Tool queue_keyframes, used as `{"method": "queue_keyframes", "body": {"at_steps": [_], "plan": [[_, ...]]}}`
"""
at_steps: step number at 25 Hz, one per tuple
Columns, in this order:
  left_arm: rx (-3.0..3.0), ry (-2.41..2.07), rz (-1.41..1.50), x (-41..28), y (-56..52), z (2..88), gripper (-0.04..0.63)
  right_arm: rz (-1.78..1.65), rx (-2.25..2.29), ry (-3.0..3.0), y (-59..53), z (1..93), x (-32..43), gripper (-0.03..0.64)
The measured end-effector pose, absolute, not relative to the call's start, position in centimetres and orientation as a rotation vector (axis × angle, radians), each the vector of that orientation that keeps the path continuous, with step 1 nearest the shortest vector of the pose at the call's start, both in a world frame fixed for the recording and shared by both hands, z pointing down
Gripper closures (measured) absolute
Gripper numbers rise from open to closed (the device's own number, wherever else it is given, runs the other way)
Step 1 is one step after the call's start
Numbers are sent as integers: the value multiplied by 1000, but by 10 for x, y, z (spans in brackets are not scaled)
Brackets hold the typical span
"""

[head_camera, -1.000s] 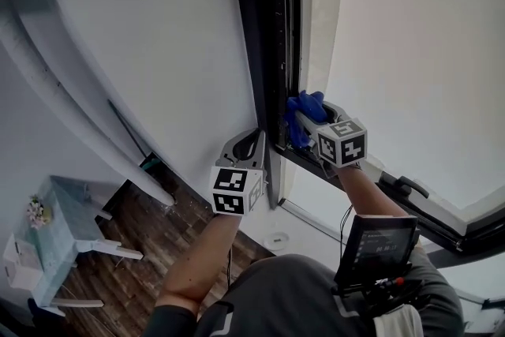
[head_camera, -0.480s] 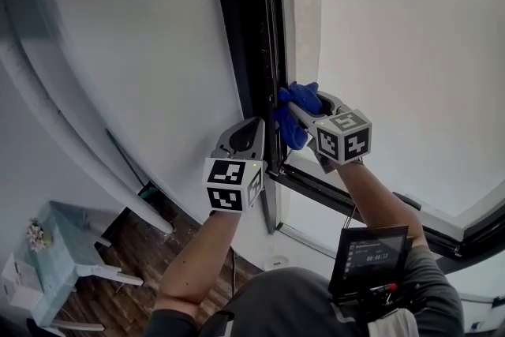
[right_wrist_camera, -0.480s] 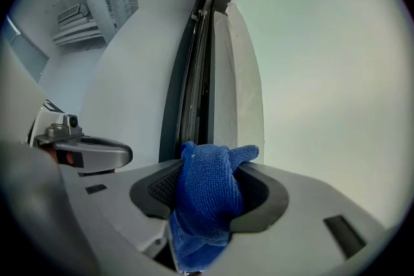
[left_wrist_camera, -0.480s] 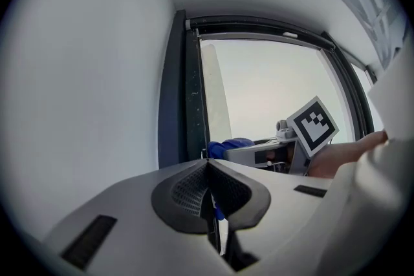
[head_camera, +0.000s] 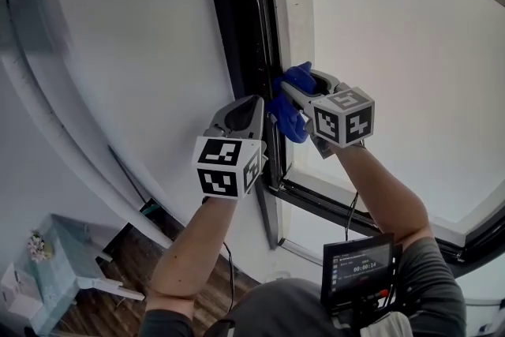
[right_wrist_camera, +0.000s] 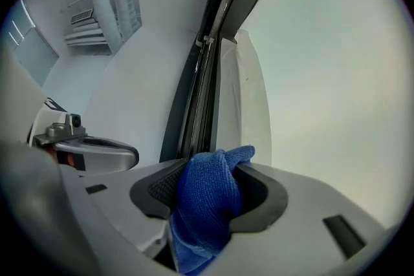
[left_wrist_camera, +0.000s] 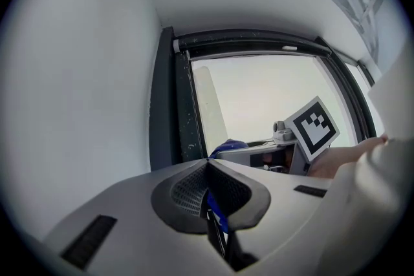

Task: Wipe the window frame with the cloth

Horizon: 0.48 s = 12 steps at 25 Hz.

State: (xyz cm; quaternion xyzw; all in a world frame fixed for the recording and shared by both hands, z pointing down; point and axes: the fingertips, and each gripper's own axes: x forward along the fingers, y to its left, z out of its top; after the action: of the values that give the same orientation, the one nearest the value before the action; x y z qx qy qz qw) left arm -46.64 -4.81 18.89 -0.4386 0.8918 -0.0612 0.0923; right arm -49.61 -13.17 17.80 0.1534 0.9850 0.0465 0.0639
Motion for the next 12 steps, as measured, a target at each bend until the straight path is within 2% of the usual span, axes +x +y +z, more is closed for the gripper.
{"method": "queue_keyframes", "body": {"at_steps": [8,12], "plan": [[-1259,2579,-217,-461,-54,125,586,182,429,2896,-131,118,-495,414],[-1251,2577,-231,-463,-58,127,588,200,391,2918,-134,126,-503,512]]}}
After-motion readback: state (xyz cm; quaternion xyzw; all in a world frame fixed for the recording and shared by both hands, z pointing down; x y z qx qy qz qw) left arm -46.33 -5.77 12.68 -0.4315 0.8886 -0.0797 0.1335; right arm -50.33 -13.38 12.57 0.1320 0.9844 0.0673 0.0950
